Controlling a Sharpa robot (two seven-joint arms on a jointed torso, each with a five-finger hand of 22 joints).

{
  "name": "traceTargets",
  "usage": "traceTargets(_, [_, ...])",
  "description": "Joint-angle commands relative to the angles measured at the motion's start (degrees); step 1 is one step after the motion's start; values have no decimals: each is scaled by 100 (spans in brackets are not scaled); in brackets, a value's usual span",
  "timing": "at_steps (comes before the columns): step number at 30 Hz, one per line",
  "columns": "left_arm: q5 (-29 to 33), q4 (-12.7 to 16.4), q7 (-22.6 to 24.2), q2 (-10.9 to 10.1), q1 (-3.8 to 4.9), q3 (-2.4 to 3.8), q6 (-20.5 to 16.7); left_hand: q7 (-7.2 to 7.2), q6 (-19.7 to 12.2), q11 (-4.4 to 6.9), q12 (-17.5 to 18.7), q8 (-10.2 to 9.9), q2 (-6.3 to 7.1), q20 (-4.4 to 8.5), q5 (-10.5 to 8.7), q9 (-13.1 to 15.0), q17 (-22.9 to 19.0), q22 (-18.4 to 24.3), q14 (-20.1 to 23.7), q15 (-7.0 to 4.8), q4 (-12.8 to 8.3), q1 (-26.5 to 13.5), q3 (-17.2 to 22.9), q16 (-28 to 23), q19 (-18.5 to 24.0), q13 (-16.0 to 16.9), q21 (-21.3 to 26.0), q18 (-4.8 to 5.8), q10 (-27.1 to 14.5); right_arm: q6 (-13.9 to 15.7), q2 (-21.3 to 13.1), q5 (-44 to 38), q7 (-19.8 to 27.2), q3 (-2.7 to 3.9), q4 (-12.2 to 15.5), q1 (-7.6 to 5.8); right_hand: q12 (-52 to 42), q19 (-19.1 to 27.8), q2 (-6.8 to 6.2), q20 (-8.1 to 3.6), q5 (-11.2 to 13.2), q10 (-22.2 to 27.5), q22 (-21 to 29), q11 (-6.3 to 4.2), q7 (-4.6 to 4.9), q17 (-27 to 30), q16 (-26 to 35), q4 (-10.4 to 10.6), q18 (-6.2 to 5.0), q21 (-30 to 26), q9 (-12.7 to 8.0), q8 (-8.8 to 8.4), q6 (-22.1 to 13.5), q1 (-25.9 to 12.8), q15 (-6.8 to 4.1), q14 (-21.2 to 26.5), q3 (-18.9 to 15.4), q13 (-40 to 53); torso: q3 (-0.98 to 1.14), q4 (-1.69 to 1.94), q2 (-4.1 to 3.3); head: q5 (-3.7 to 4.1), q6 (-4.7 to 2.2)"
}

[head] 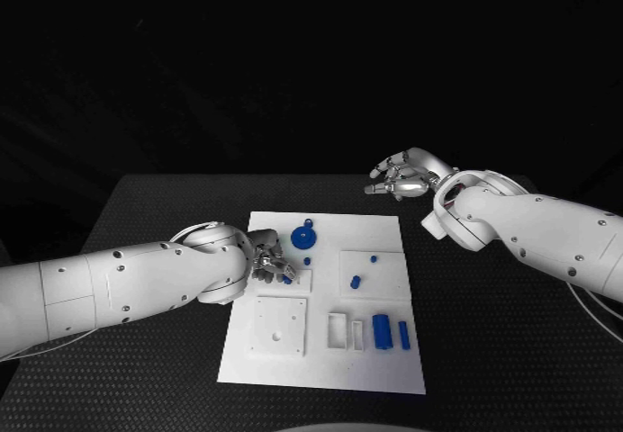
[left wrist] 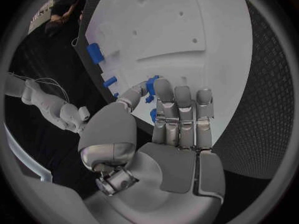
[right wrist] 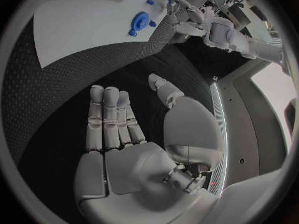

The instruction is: Assemble the parts on the task board

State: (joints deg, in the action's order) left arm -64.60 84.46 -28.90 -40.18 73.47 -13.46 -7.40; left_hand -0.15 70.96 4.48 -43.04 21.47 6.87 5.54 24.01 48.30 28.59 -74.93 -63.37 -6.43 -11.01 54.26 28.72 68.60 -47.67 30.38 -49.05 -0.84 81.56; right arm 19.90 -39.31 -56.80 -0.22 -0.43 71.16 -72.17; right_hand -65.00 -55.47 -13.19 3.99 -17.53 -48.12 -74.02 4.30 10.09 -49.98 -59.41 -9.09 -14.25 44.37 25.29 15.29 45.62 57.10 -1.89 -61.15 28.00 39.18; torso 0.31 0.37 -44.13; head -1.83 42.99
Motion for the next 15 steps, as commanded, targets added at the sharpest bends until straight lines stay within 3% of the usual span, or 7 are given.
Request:
traceTargets(1, [-25, 30, 98, 63, -63, -33, 33, 5, -23, 48, -22, -21, -161, 631, -15, -12, -12, -48, 30, -11, -144, 252, 91, 27, 52, -11, 31, 84, 17, -53, -2, -2, 47, 3, 17, -1, -23, 22, 9, 18, -23, 28, -11, -7, 48, 9, 7, 2, -75, -29, -8, 24, 12, -47, 3, 45, -47, -9, -4, -1, 1, -4, -2])
traceTargets(15, [-201, 29, 28, 46, -63, -34, -45, 6, -13, 77, -31, -27, -210, 635, -22, -21, -22, -47, 11, -12, -187, 323, 106, 43, 33, -24, 17, 84, 21, -49, -12, -1, 48, 3, 23, -1, -33, 18, 15, 20, -35, 31, -17, -7, 48, 15, 2, 17, -75, -36, -9, 27, 12, -64, 3, 46, -53, -23, -10, 5, 2, -4, 2])
